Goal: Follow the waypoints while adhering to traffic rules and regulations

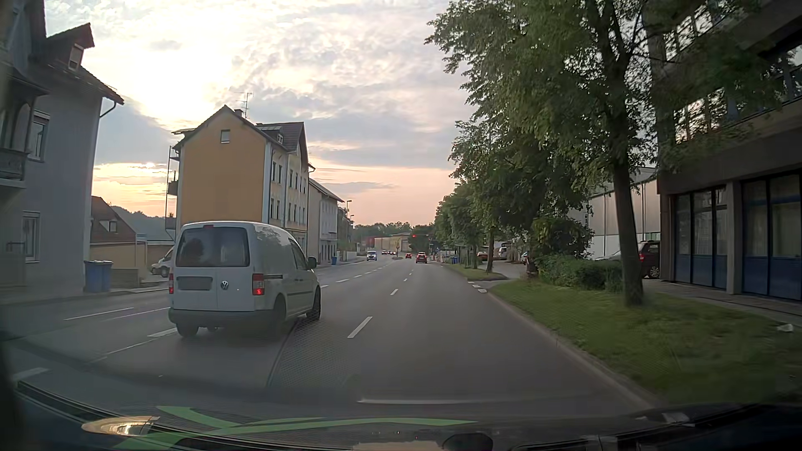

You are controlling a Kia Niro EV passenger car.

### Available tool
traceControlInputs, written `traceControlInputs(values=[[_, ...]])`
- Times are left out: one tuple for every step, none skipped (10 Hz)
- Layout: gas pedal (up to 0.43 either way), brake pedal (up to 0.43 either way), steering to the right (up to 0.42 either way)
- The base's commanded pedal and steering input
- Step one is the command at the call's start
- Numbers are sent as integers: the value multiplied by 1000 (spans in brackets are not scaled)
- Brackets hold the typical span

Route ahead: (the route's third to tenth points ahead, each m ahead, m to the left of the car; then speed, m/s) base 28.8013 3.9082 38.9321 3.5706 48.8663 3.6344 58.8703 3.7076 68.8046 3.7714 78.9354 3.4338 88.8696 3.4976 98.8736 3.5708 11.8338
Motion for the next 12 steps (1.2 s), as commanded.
traceControlInputs(values=[[0,0,3],[8,0,2],[8,0,2],[20,0,2],[28,0,2],[28,0,1],[28,0,1],[28,0,0],[28,0,-1],[28,0,-1],[28,0,-1],[28,0,-1]])
